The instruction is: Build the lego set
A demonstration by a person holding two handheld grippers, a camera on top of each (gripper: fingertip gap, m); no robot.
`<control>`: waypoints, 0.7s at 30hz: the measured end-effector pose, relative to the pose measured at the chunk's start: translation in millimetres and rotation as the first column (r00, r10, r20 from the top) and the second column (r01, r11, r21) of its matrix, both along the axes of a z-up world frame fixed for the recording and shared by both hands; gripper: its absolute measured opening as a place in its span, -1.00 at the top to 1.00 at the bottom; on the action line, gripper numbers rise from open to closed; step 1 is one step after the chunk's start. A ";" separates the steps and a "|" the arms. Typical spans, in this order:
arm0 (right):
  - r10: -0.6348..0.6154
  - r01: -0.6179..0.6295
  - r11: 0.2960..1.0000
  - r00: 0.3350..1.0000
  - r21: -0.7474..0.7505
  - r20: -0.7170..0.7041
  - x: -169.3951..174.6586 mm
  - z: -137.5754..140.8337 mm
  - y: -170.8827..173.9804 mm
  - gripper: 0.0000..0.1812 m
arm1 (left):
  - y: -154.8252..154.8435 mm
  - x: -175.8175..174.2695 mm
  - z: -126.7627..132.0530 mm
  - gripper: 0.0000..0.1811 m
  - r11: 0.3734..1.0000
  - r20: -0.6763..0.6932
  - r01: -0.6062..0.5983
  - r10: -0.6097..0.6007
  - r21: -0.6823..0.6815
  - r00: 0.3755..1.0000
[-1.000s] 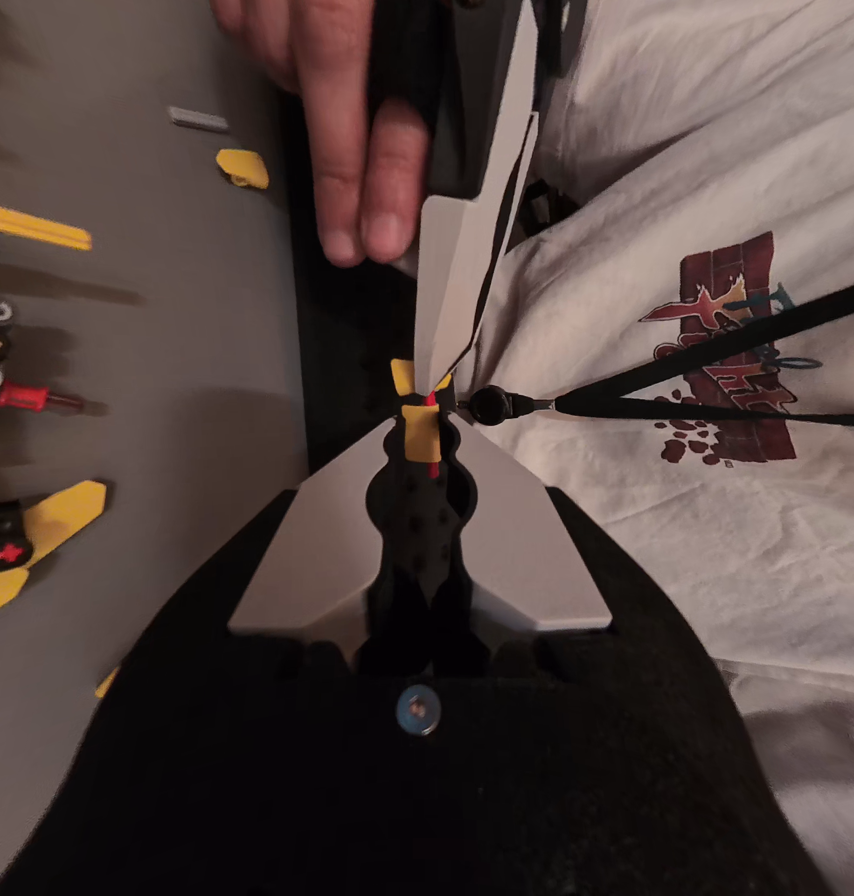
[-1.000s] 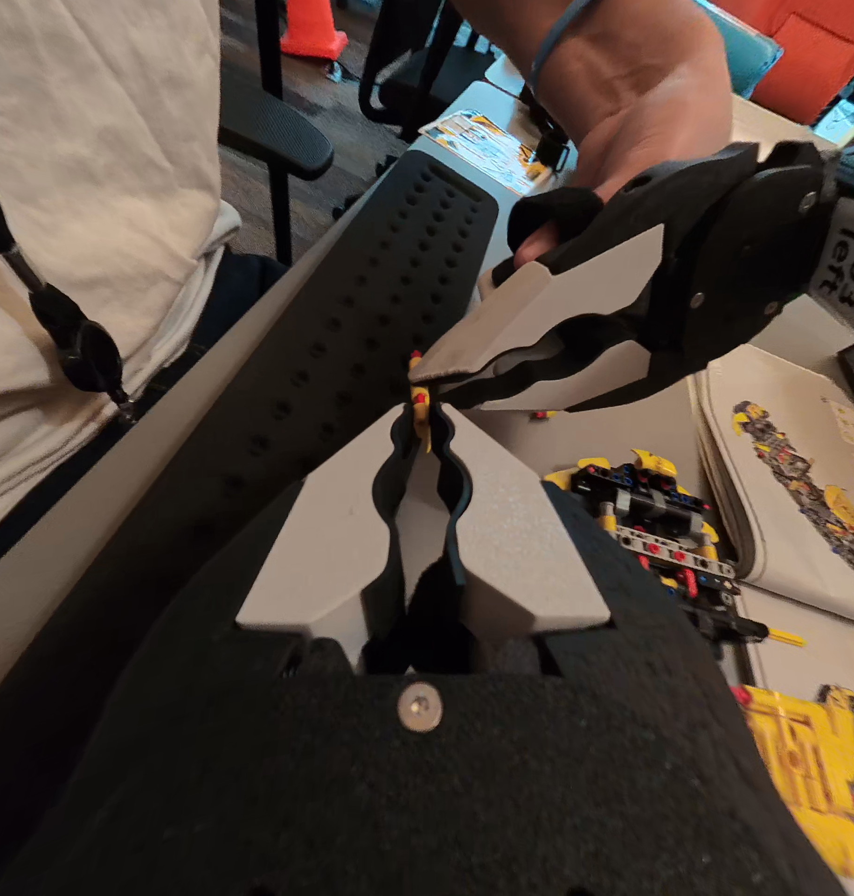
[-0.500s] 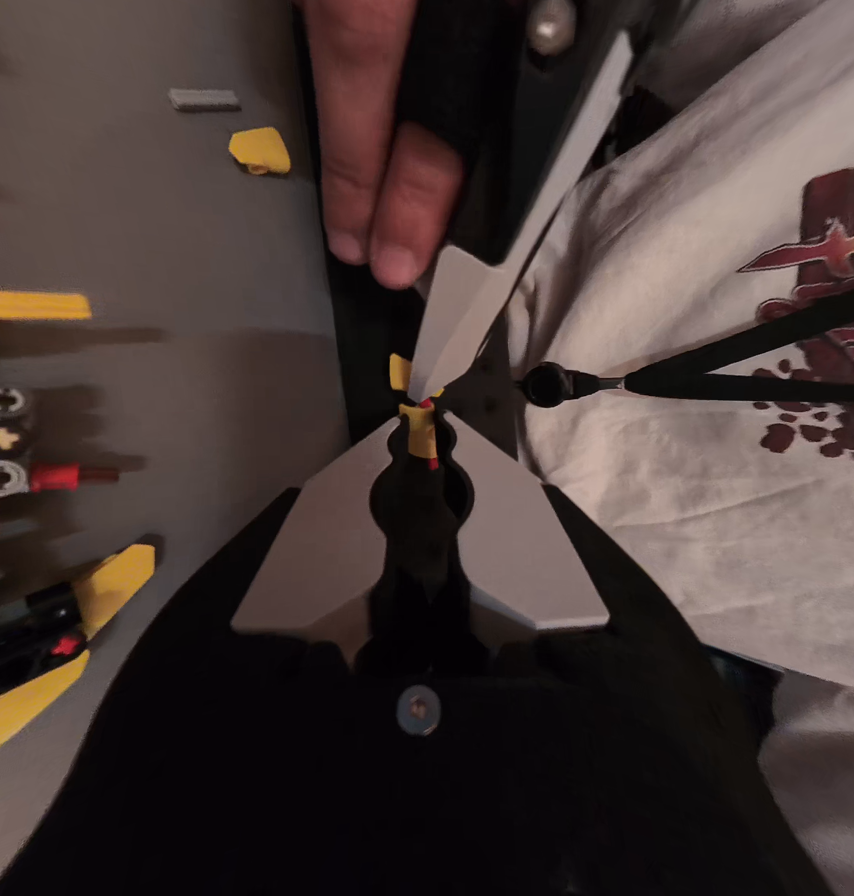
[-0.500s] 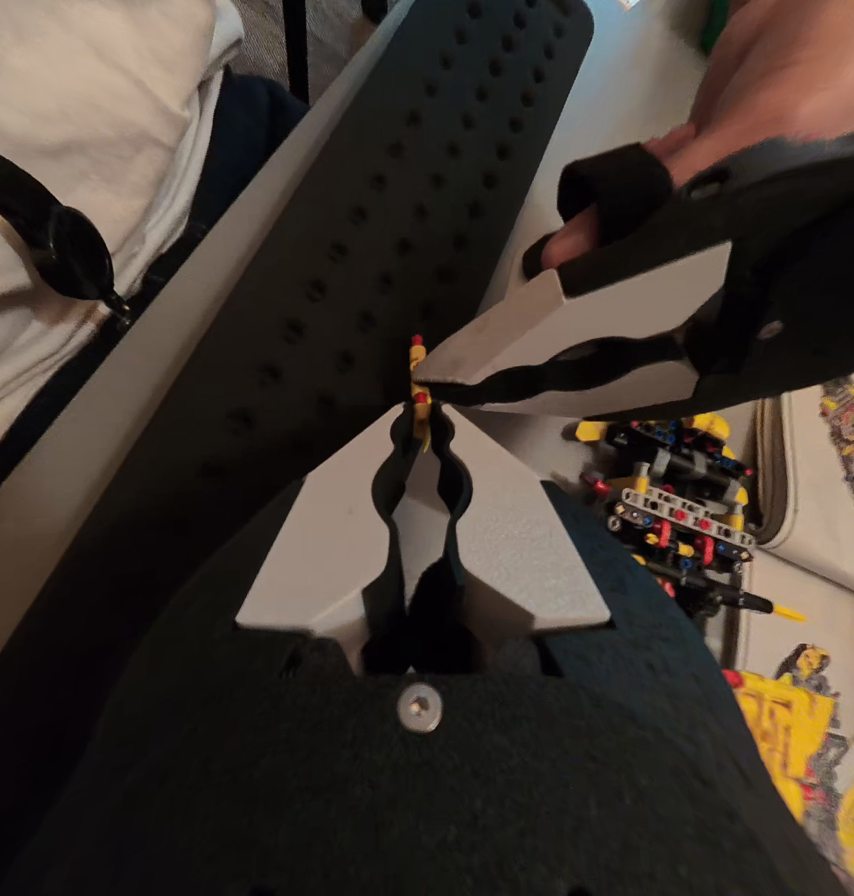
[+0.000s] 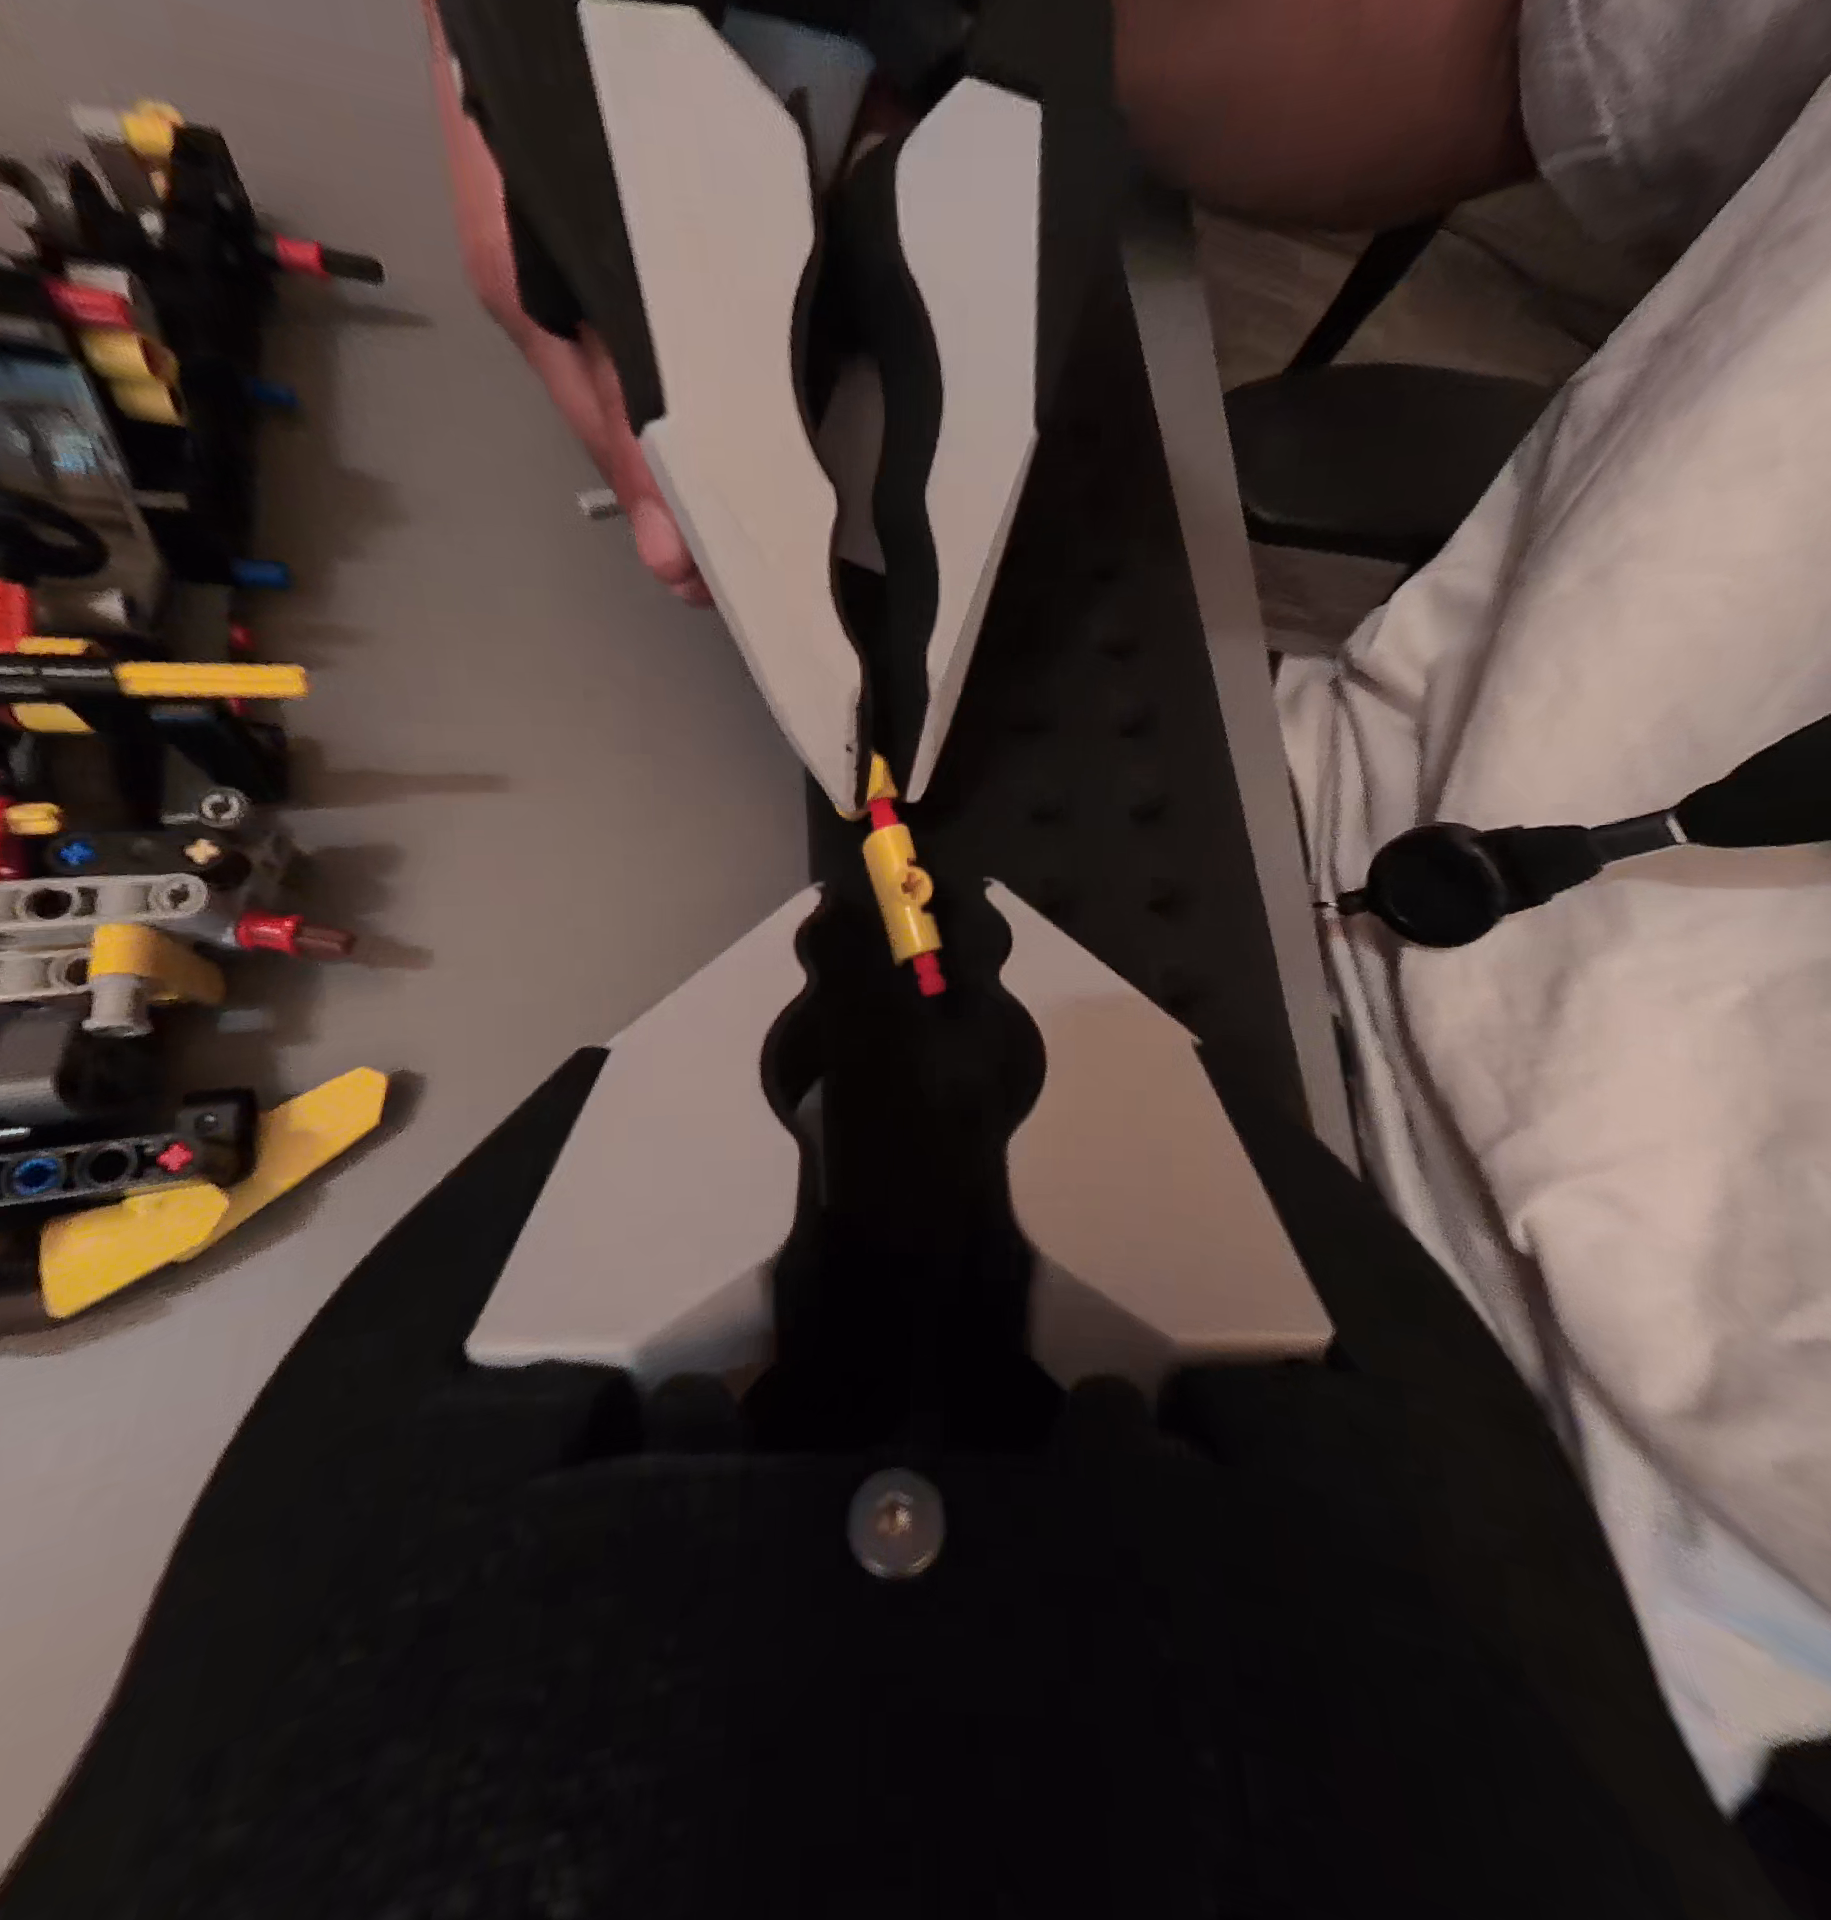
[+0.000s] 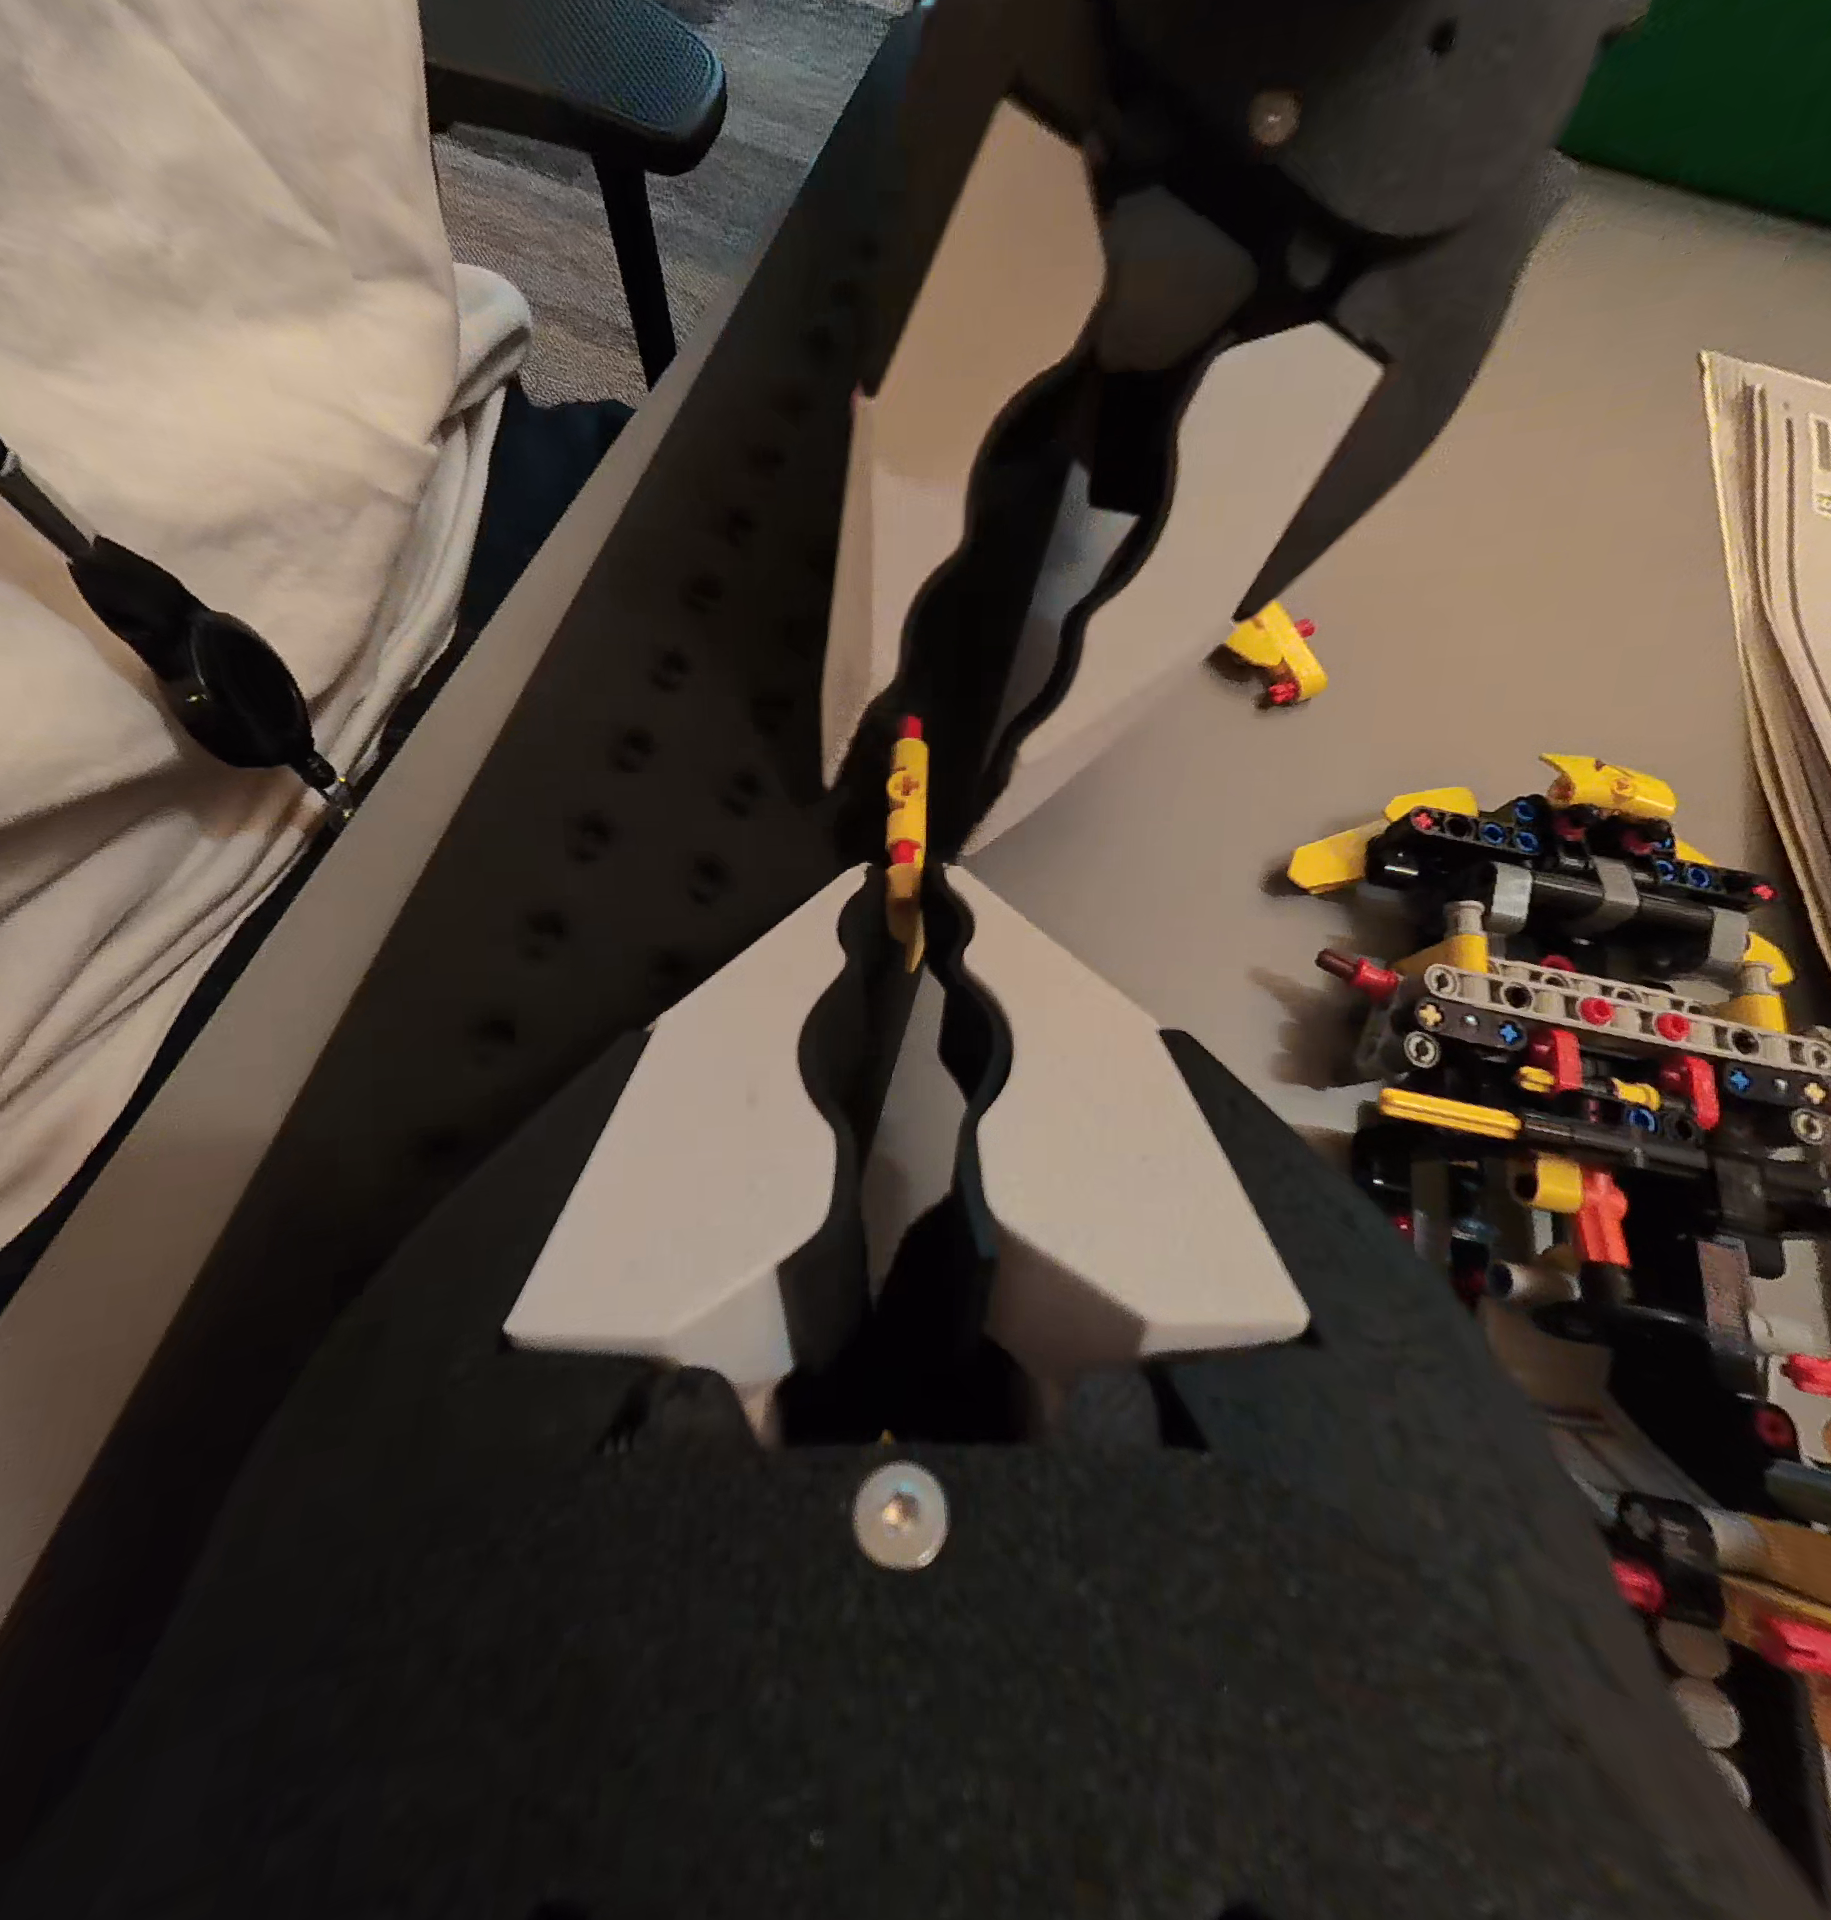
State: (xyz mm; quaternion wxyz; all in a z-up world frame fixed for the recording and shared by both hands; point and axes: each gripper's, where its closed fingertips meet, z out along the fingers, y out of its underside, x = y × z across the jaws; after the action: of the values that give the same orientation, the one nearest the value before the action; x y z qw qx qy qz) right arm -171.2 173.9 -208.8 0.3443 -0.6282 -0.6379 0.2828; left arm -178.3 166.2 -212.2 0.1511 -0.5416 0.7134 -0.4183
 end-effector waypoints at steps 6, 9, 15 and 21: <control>-0.048 0.041 0.996 0.995 -0.084 -0.083 0.1 10.5 2.1 0.93 | 6.3 8.3 -0.6 0.92 0.980 0.128 -0.028 0.002 0.197 0.992; -0.119 0.109 0.990 0.985 -0.085 -0.127 4.0 14.1 12.7 0.93 | 18.0 13.1 2.0 0.93 0.968 0.157 -0.085 0.048 0.238 0.986; -0.224 0.228 0.972 0.973 0.061 -0.057 11.9 1.3 35.7 0.92 | 41.5 20.4 -10.1 0.93 0.902 0.152 -0.153 0.098 0.405 0.983; -0.202 0.203 0.970 0.979 0.131 -0.015 5.8 -2.8 38.6 0.92 | 44.4 19.1 -11.6 0.93 0.874 0.161 -0.155 0.089 0.461 0.983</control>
State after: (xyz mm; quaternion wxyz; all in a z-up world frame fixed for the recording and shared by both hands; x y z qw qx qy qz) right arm -165.4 212.5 -211.6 0.4124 -0.6656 -0.5876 0.2039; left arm -159.2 210.6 -223.8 0.3521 -0.5032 0.7460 -0.2574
